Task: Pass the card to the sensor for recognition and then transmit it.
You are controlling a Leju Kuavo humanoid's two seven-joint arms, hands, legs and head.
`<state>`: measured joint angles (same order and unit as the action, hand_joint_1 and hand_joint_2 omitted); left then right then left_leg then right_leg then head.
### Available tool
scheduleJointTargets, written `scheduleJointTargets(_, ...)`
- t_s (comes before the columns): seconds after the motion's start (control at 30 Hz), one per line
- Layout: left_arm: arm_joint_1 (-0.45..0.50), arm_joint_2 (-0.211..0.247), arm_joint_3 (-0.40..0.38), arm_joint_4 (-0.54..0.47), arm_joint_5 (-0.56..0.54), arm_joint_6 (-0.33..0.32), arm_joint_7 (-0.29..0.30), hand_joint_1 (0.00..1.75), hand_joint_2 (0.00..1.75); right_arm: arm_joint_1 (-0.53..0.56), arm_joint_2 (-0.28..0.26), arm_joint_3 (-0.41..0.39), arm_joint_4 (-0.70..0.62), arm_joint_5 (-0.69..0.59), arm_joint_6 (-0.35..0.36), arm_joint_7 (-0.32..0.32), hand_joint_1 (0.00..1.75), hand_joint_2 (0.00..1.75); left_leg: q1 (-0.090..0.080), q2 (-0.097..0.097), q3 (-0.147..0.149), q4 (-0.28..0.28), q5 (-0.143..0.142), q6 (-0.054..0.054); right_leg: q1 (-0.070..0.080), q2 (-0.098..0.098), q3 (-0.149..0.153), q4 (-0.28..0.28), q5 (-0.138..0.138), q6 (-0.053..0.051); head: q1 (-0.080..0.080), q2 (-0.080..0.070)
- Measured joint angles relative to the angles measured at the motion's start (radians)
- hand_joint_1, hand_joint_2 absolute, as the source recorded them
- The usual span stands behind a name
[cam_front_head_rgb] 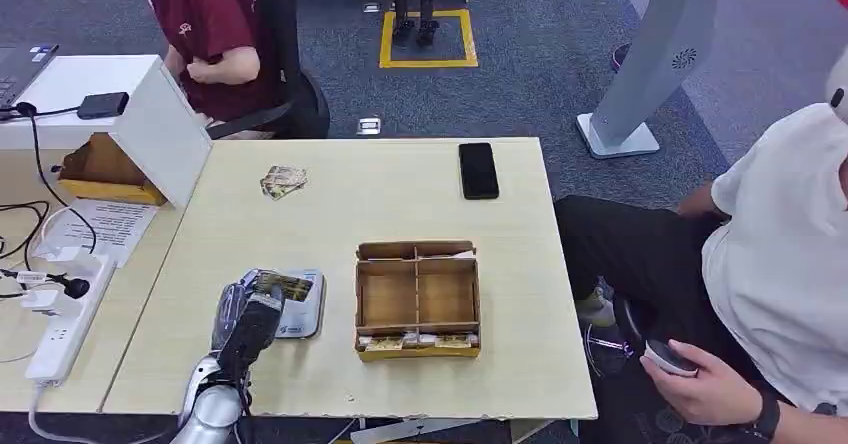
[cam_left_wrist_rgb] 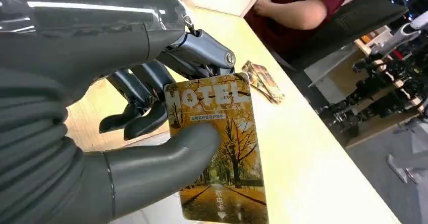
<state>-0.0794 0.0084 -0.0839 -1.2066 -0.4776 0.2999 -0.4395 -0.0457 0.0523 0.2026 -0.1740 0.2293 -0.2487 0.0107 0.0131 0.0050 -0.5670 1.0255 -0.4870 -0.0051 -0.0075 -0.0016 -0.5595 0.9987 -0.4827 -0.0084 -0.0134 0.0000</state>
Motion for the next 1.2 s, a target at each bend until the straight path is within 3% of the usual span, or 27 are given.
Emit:
scheduleJointTargets(0.23,-0.031,0.001,0.0,0.055,0.009,0.047,0.008,1.75,1.75,0.0,0.0,0.0,0.0,0.012,-0.003,-0.002,0.0,1.75,0.0,0.0,0.0,0.0,0.0,0.0,0.0,0.0,0.0,0.0,0.0,0.0,0.0,0.0)
scheduleJointTargets(1.2,-0.05,-0.008,-0.001,0.16,-0.071,0.13,0.018,1.75,1.75,-0.001,0.0,-0.001,0.0,0.023,0.0,0.002,0.0,1.75,0.0,0.0,0.0,0.0,0.0,0.0,0.0,0.0,0.0,0.0,0.0,0.0,0.0,0.0)
